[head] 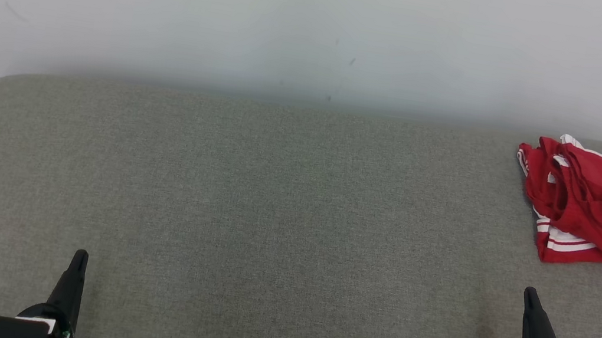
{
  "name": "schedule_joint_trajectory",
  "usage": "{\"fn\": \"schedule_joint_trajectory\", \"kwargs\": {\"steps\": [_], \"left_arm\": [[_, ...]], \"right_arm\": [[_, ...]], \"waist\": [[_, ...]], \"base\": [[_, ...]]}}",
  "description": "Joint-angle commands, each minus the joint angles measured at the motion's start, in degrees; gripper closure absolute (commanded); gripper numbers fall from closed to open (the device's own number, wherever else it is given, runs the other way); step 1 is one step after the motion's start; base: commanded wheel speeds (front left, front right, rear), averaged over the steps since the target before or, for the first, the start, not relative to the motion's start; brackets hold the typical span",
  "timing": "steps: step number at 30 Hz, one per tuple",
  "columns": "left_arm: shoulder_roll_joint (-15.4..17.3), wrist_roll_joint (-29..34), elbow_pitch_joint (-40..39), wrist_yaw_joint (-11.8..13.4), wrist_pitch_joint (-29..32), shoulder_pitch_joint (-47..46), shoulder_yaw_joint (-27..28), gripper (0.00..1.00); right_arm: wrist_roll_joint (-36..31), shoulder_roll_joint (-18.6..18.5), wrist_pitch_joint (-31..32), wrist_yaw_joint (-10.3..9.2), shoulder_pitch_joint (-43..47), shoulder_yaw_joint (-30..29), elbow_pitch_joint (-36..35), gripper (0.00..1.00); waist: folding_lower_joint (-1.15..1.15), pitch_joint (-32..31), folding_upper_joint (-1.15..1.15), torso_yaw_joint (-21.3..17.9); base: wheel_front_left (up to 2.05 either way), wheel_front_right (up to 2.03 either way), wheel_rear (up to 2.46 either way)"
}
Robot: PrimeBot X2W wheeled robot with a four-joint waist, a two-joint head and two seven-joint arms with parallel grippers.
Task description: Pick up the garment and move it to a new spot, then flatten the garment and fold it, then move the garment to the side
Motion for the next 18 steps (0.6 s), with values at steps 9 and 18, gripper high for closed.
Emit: {"fn": "schedule_joint_trajectory", "kwargs": {"steps": [9,18], "left_arm": [[-0.17,-0.93,0.04,-0.17,0.27,-0.65,0.25,1.00],[-0.16,-0.93,0.02,-0.17,0.27,-0.63,0.23,1.00]], "right_arm": [[0.88,0.15,0.33,-0.12,-0.53,-0.26,0.10,1.00],[0.82,0.18,0.38,-0.12,-0.53,-0.31,0.09,1.00]], "waist": [[0.00,0.03,0.00,-0.02],[0.00,0.03,0.00,-0.02]], "base": [[0.00,0.00,0.00],[0.00,0.00,0.00]]}}
